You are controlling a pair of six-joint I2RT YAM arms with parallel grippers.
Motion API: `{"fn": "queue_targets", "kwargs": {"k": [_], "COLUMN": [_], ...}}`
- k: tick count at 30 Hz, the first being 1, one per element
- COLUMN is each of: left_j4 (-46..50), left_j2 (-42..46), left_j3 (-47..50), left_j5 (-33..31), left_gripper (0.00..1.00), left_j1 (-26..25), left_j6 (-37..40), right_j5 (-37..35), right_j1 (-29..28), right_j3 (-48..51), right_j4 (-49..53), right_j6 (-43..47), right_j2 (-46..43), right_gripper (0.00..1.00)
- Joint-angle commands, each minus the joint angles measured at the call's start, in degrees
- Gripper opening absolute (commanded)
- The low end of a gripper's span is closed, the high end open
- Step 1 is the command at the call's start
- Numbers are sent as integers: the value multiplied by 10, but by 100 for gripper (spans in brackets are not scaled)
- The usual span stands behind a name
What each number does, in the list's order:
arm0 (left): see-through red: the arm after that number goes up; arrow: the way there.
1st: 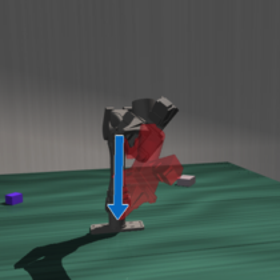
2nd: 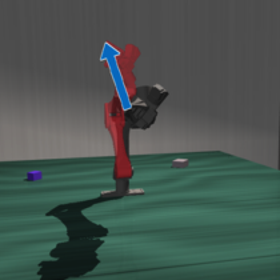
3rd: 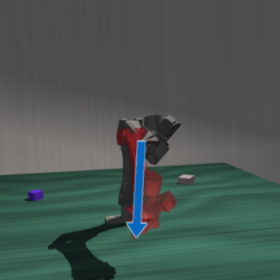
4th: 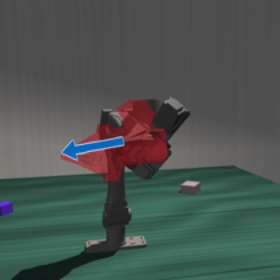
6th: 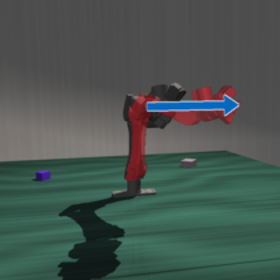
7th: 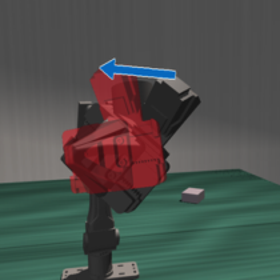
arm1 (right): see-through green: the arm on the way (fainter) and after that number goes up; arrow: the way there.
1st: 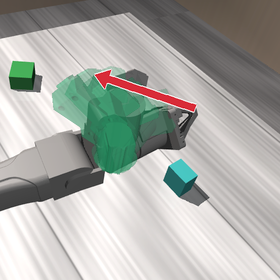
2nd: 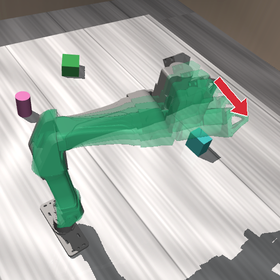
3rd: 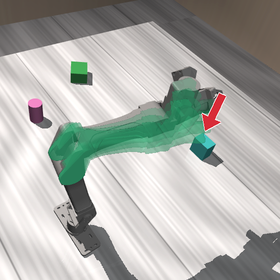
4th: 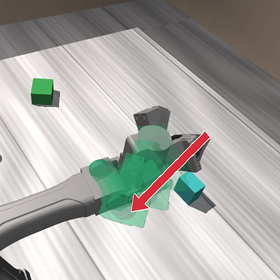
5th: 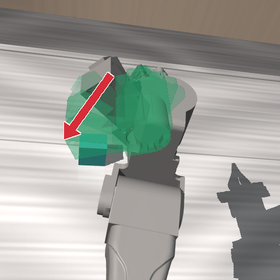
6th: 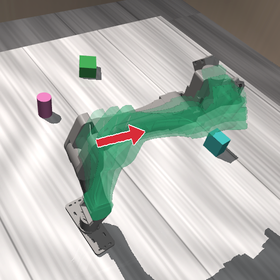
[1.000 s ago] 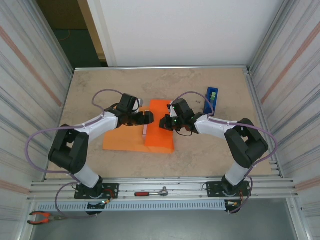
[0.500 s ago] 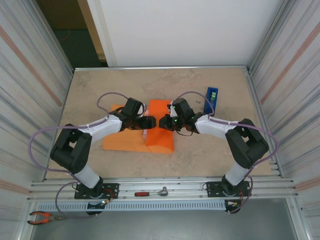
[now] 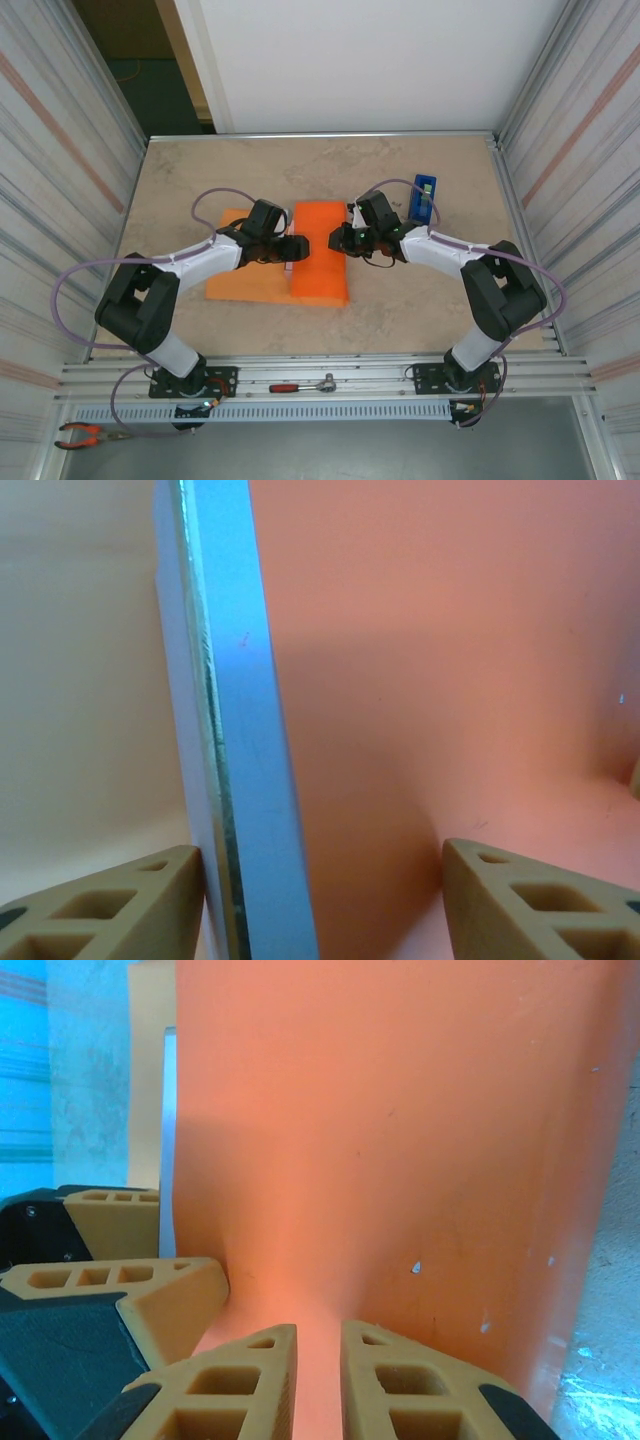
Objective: Wrap the gift box in paper
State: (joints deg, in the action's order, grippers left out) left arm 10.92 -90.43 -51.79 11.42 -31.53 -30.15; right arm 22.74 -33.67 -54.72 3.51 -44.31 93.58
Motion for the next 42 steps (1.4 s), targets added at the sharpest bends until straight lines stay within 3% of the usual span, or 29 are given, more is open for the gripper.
{"fn": "queue_targets", "kwargs": {"k": [1,9,21,26,42], "left_j4": [53,44,18,38,51], "left_j2": [-7,-4,18,-2,-14], "left_j3": [-4,8,51,33,14], "left_j5": [-30,-25,-67,-80,-88], "left_gripper": [57,52,42,42,42], "left_j1": [-2,-6,-55,-56,-55], "left_j6": [23,15,-90,-77,-63], "right_j5": [-4,-5,-9,-2,-5], "right_j1": [-3,-4,-5,-3,-6], "right_j3": [11,25,4,-27,-85], "right_j4": [13,13,49,69,80], "right_j6": [13,15,45,61,64], "right_j2": [-27,-41,-38,-13,80], "right_gripper": [16,15,7,0,0]}}
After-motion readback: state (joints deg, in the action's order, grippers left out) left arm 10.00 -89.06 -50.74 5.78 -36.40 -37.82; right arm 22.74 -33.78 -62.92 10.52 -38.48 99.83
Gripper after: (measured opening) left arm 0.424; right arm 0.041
